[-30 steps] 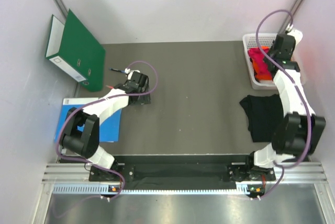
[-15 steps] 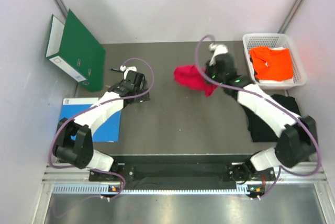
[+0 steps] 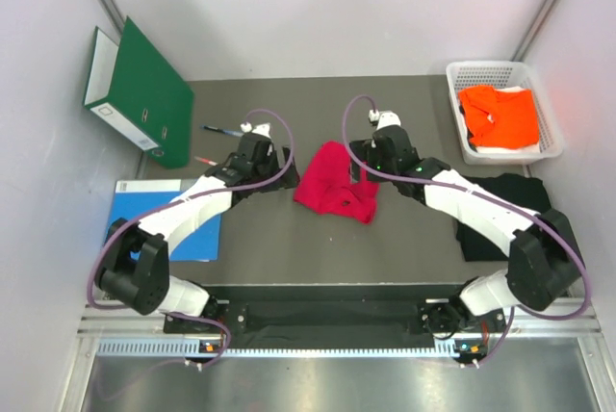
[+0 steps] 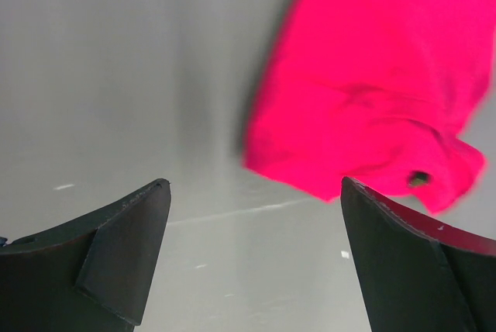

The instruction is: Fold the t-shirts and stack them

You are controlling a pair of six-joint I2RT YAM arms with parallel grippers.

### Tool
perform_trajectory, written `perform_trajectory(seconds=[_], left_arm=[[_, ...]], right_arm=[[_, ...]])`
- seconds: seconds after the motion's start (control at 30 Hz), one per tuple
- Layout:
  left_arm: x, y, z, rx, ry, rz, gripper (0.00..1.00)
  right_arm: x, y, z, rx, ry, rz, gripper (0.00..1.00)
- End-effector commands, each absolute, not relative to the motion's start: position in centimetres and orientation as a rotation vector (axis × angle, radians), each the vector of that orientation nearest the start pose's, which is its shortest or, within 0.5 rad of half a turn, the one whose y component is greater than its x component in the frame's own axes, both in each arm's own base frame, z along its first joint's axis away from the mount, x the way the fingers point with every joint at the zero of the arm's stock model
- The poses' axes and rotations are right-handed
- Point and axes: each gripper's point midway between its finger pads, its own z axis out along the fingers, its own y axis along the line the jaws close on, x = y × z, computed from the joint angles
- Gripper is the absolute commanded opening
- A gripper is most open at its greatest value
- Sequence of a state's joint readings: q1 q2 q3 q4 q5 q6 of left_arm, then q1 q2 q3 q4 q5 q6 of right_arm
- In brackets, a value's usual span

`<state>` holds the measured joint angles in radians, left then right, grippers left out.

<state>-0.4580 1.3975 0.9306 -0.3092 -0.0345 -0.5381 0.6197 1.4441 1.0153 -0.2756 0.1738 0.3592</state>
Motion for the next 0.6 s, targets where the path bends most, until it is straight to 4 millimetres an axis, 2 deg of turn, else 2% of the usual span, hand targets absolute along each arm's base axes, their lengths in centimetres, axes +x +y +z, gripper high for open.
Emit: perform_trajectory(seconds=[0.0, 0.13, 0.27, 0.33, 0.4, 0.43, 0.47, 0.5, 0.57], left_arm=[[33.2, -23.1, 12.3, -0.031, 2.371, -0.647, 0.95], [32.3, -25.1, 9.9, -0.026, 2.427, -0.673, 0.95], [32.0, -25.4, 7.0, -0.042, 2.484, -0.637, 0.9], [31.9, -25.8, 6.5, -0.035, 2.495, -0.633, 0.89], [32.0, -26.0, 5.7, -0.031, 2.512, -0.616, 0.82], [32.0, -26.2, 5.5, -0.025, 2.514, -0.611, 0.77], [32.1, -26.3, 5.2, -0.028, 2.519, -0.598, 0.6], [32.2, -26.6, 5.3, -0.023, 2.515, -0.601, 0.49], [32.8, -26.4, 5.4, -0.042, 2.505, -0.57, 0.16]], right_arm=[[34.6, 21.0, 17.4, -0.136, 2.168, 0.283, 0.89], [34.6, 20.9, 17.0, -0.124, 2.177, 0.282, 0.88], [34.5, 21.0, 16.6, -0.127, 2.187, 0.279, 0.88], [34.5, 20.9, 16.8, -0.125, 2.184, 0.278, 0.88], [34.4, 20.7, 16.7, -0.126, 2.183, 0.275, 0.88], [34.4, 20.7, 16.8, -0.127, 2.184, 0.277, 0.88], [34.4, 20.7, 16.8, -0.129, 2.182, 0.277, 0.88], [34.3, 20.7, 16.8, -0.13, 2.18, 0.277, 0.88], [34.3, 20.6, 16.6, -0.13, 2.184, 0.273, 0.88]])
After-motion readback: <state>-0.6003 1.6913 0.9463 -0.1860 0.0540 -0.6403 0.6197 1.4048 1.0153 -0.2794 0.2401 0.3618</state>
